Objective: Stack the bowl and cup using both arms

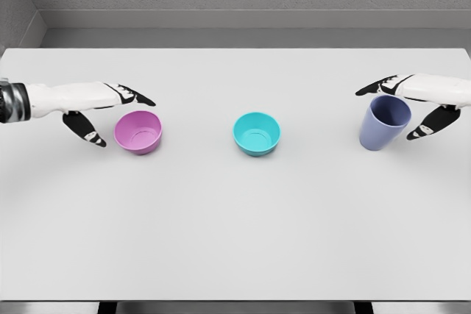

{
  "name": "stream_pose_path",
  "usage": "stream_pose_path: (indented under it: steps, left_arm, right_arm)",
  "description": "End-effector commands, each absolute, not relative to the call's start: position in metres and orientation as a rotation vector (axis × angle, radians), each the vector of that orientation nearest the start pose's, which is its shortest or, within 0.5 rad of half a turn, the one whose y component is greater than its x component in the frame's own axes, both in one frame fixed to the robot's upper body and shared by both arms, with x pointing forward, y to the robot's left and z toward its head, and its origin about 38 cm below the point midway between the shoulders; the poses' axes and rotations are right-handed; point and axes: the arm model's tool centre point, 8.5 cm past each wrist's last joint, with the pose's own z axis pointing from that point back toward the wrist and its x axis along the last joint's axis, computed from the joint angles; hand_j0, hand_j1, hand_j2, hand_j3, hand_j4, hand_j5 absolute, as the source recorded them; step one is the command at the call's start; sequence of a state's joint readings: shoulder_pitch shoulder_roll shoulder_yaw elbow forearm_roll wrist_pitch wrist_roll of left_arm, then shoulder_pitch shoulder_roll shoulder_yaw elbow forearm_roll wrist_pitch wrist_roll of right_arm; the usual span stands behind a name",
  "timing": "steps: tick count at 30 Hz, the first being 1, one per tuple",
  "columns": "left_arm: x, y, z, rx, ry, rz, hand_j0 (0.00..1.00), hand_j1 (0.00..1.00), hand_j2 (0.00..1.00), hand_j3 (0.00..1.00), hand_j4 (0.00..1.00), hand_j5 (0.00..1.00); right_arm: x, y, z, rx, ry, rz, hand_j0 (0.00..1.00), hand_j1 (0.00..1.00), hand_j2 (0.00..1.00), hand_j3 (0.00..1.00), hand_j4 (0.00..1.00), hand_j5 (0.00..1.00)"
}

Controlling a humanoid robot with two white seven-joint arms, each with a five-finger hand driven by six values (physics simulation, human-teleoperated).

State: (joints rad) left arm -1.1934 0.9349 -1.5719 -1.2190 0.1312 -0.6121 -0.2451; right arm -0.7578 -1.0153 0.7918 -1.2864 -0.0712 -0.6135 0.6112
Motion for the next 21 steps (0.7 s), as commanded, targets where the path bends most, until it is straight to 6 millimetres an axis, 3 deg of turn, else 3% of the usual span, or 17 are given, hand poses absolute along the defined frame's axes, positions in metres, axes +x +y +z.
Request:
stream_pose_path:
  steps: [1, 21]
  left_arm:
    - [0.460, 0.325, 0.198, 0.133, -1.335, -1.906, 1.00, 1.00, 1.00, 1.00, 1.00, 1.00]
    - [0.466, 0.317, 0.186, 0.116, -1.322, -1.904, 1.00, 1.00, 1.00, 1.00, 1.00, 1.00]
  right_arm:
    - [0.435, -0.389, 0.236, -0.190, -1.350, 1.806, 1.00, 1.00, 1.00, 1.00, 1.00, 1.00]
    - [0.441, -0.385, 0.229, -0.182, -1.345, 1.803, 1.00, 1.00, 1.00, 1.00, 1.00, 1.00]
